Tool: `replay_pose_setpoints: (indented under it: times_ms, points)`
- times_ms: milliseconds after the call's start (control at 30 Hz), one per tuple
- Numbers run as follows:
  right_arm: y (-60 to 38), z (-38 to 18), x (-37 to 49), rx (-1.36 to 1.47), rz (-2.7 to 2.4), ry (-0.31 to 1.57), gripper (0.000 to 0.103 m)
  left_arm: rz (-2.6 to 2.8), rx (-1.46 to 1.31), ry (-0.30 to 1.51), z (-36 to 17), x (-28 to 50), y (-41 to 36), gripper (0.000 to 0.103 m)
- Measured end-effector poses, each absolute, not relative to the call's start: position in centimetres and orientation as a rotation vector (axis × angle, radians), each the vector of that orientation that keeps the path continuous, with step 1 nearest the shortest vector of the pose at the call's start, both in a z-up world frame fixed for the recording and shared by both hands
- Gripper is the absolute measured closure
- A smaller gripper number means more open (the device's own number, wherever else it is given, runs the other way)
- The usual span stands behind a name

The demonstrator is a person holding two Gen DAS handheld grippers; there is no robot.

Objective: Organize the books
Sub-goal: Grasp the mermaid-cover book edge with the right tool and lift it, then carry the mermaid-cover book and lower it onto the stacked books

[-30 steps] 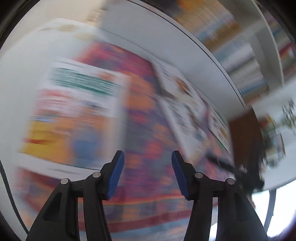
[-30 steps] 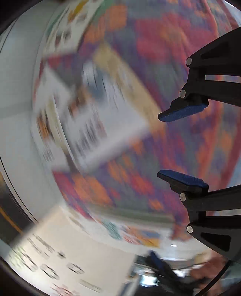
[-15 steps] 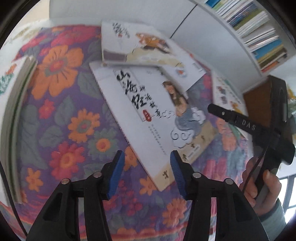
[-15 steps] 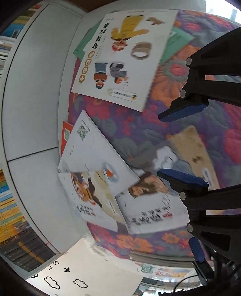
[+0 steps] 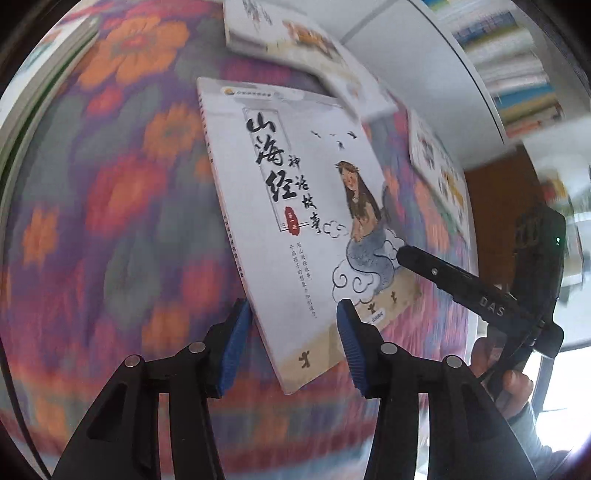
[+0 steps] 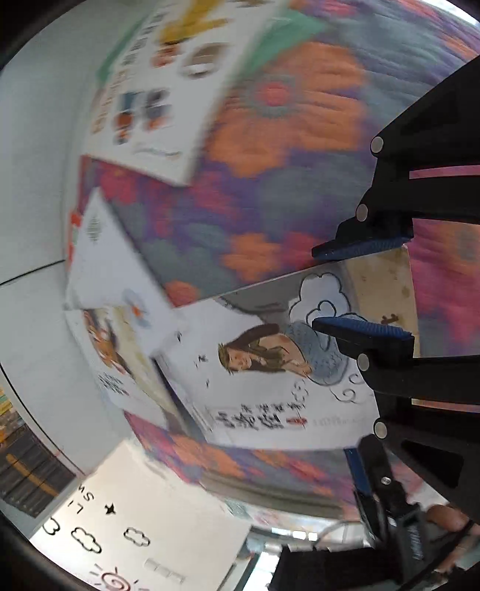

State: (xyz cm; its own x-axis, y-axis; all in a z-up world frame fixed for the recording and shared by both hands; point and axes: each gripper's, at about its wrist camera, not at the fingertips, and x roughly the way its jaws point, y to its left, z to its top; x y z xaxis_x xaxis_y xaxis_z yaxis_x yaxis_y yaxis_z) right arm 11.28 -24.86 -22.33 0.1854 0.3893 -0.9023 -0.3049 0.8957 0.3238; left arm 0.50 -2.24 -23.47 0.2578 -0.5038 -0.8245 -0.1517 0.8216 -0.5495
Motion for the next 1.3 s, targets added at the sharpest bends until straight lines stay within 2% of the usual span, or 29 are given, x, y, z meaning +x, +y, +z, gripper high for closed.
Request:
replay_pose_setpoints:
  times_ms: [200, 467, 567, 600, 667, 733, 800, 900, 1000, 1100, 1300]
  points:
    - [-26.1, -22.8, 1.6, 0.068, 0.553, 1.391, 0.072, -0.253, -0.543, 1.354, -23.4, -5.5, -2.4, 0.059]
    - [-26.1, -23.1, -0.2, 0.141, 0.501, 1.393, 0.071, -0.183, -0.457, 1.326, -23.1, -5.2, -4.2, 0.059]
    - [-25.8, -23.2, -0.2, 0.149, 0.488, 1.374, 0.071, -0.315, -0.734, 1.223, -21.6, -5.6, -1.7, 0.059]
    - [-26.6, -23.3, 0.0, 0.205, 0.496, 1.376, 0.071, -0.395, -0.872, 1.166, -20.7, -5.7, -0.8, 0.059]
    - [-27.9, -23.7, 0.2, 0.313, 0.507, 1.384, 0.071, -0.476, -0.979, 1.095, -19.3, -5.6, -0.2, 0.059]
    - [-28.9, -24.2, 0.6, 0.416, 0.523, 1.394, 0.071, -0.498, -0.915, 1.089, -18.3, -5.0, -1.2, 0.064]
    - [-29.3, -24.6, 0.8, 0.474, 0.526, 1.400, 0.071, -0.466, -0.834, 1.133, -18.9, -4.3, -2.7, 0.078]
    - [-29.6, -24.7, 0.9, 0.496, 0.530, 1.401, 0.071, -0.356, -0.773, 1.172, -20.2, -3.7, -3.1, 0.087]
    - [-30.1, -24.6, 0.6, 0.509, 0.532, 1.402, 0.071, -0.209, -0.706, 1.212, -21.5, -3.1, -1.9, 0.092]
    - [-30.5, -24.7, 0.6, 0.539, 0.534, 1.414, 0.071, -0.179, -0.730, 1.268, -23.4, -3.1, -0.9, 0.092]
    - [-31.1, -24.9, 0.7, 0.554, 0.549, 1.431, 0.071, -0.262, -0.832, 1.279, -23.4, -3.6, -1.8, 0.092]
